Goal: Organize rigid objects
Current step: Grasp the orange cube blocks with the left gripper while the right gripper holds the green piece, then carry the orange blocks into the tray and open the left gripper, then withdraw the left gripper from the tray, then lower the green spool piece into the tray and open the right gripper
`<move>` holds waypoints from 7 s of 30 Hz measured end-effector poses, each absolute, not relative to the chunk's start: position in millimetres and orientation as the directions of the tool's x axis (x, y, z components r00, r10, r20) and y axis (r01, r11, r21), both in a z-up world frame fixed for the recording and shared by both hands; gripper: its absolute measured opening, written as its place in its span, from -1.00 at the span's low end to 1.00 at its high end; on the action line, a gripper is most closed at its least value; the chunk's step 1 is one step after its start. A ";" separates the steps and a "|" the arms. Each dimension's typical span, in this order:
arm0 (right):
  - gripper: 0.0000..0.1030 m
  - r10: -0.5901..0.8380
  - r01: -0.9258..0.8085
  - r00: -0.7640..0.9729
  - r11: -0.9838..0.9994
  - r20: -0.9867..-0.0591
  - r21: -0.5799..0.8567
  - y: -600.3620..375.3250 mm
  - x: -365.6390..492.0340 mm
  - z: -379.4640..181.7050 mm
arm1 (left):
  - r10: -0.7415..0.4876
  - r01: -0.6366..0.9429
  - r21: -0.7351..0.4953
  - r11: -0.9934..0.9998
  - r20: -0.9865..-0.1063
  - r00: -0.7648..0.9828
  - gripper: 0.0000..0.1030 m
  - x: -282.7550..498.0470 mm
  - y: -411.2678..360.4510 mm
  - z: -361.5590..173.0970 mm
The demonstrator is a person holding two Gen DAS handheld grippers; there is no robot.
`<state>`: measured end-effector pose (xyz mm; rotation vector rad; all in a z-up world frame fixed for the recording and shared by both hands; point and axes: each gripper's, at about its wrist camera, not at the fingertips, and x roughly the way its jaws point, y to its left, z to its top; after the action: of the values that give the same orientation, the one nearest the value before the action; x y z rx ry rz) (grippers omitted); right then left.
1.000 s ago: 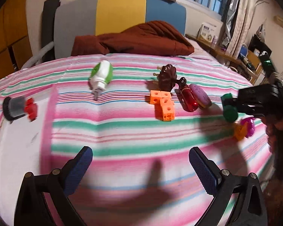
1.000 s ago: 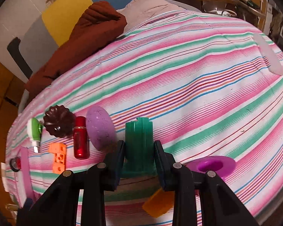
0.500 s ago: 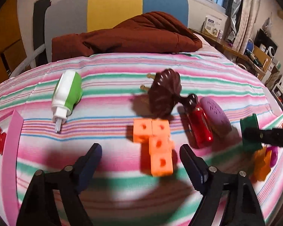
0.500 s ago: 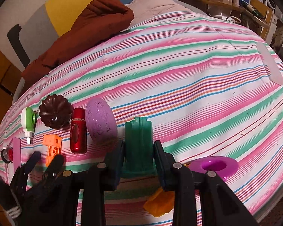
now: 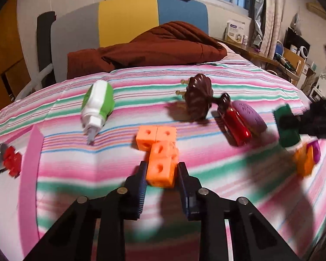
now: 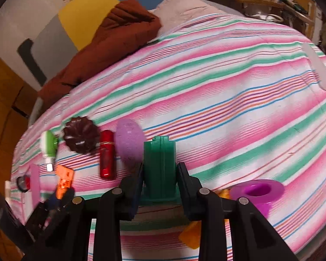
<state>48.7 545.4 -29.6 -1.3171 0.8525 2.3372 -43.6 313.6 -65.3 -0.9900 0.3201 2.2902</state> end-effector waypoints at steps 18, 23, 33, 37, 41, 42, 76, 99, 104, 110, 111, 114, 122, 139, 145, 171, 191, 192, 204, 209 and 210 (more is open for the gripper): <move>-0.40 -0.099 -0.458 -0.448 -0.828 -0.888 0.323 515.4 15.0 -48.7 | 0.482 -0.592 -0.127 -0.796 -0.725 -0.492 0.18 -40.5 287.4 -60.3; -0.42 -0.115 -0.465 -0.468 -0.811 -0.876 0.355 517.9 18.4 -49.9 | 0.468 -0.571 -0.132 -0.810 -0.731 -0.496 0.48 -61.0 311.0 -56.9; -0.42 -0.092 -0.427 -0.545 -0.825 -0.834 0.370 515.1 23.6 -28.2 | 0.444 -0.559 -0.111 -0.822 -0.739 -0.506 0.40 -72.7 318.6 -68.0; -0.42 -0.101 -0.407 -0.525 -0.842 -0.845 0.354 510.2 23.0 -30.0 | 0.423 -0.495 -0.129 -0.859 -0.722 -0.547 -0.31 -75.3 299.2 -67.0; -0.42 -0.103 -0.403 -0.515 -0.847 -0.851 0.346 508.0 24.5 -32.6 | 0.447 -0.498 -0.155 -0.853 -0.710 -0.544 -0.52 -72.9 283.4 -66.9; -0.42 -0.101 -0.402 -0.513 -0.849 -0.852 0.343 507.5 24.0 -33.5 | 0.444 -0.506 -0.141 -0.851 -0.707 -0.551 -0.52 -67.9 280.4 -66.2; -0.42 -0.077 -0.338 -0.484 -0.902 -0.871 0.268 488.4 17.2 -42.4 | 0.536 -0.468 -0.293 -0.833 -0.634 -0.558 -0.58 -16.9 155.0 -30.2; -0.42 -0.046 -0.337 -0.476 -0.913 -0.878 0.230 486.6 13.6 -45.7 | 0.293 -0.043 -0.322 -0.946 -0.787 -0.543 -0.58 -138.4 33.5 -52.9; -0.42 -0.037 -0.351 -0.473 -0.909 -0.880 0.227 488.9 13.6 -46.9 | 0.286 0.013 -0.342 -0.940 -0.804 -0.522 -0.57 -157.5 25.3 -60.1; -0.42 -0.024 -0.361 -0.463 -0.908 -0.886 0.213 489.9 13.3 -48.7 | 0.384 -0.048 -0.425 -0.904 -0.757 -0.530 0.32 -150.2 33.1 -55.1; -0.42 -0.023 -0.361 -0.463 -0.908 -0.886 0.212 490.2 13.2 -48.5 | 0.402 -0.059 -0.441 -0.896 -0.746 -0.531 0.67 -142.8 35.8 -51.9; -0.42 -0.025 -0.365 -0.464 -0.906 -0.885 0.216 491.7 13.3 -48.3 | 0.399 -0.045 -0.462 -0.886 -0.708 -0.583 1.00 -119.1 37.7 -42.5; -0.42 -0.016 -0.362 -0.462 -0.909 -0.887 0.205 489.4 12.0 -48.6 | 0.385 -0.086 -0.421 -0.903 -0.702 -0.599 1.00 -58.2 51.2 -46.8; -0.42 -0.033 -0.299 -0.534 -0.927 -0.845 0.226 478.2 10.3 -35.3 | 0.371 -0.297 -0.229 -0.927 -0.675 -0.638 1.00 -9.1 96.8 -44.5; -0.42 -0.054 -0.257 -0.528 -0.941 -0.847 0.220 453.9 9.3 -37.7 | 0.357 -0.334 -0.166 -0.928 -0.654 -0.667 1.00 0.1 95.4 -36.3; -0.42 -0.343 0.219 -0.462 -0.938 -0.818 0.270 199.2 -92.7 -8.4 | 0.337 -0.270 -0.207 -0.940 -0.674 -0.658 1.00 -5.6 34.4 -43.3; -0.30 -0.300 0.179 -0.454 -0.953 -0.839 0.245 160.9 -144.1 -23.6 | 0.336 -0.229 -0.246 -0.942 -0.680 -0.651 1.00 -6.9 25.4 -42.8; -0.30 -0.298 0.174 -0.461 -0.954 -0.835 0.245 163.4 -141.5 -21.7 | 0.337 -0.232 -0.245 -0.941 -0.681 -0.650 1.00 -6.3 26.2 -42.9; -0.30 -0.303 0.159 -0.536 -0.953 -0.787 0.259 193.6 -94.4 -0.5 | 0.370 -0.291 -0.233 -0.928 -0.675 -0.638 1.00 4.1 41.4 -40.2; -0.29 -0.259 0.118 -0.575 -0.965 -0.777 0.234 210.0 -75.2 4.1 | 0.388 -0.310 -0.240 -0.920 -0.669 -0.634 1.00 7.0 45.7 -38.3; -0.29 -0.248 0.111 -0.579 -0.968 -0.776 0.226 214.9 -71.9 4.7 | 0.389 -0.311 -0.239 -0.920 -0.665 -0.638 1.00 8.3 45.7 -37.5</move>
<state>-71.9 214.9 4.7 -1.5039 0.2572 2.9766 8.3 45.7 -37.5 -1.0628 -0.1441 2.5346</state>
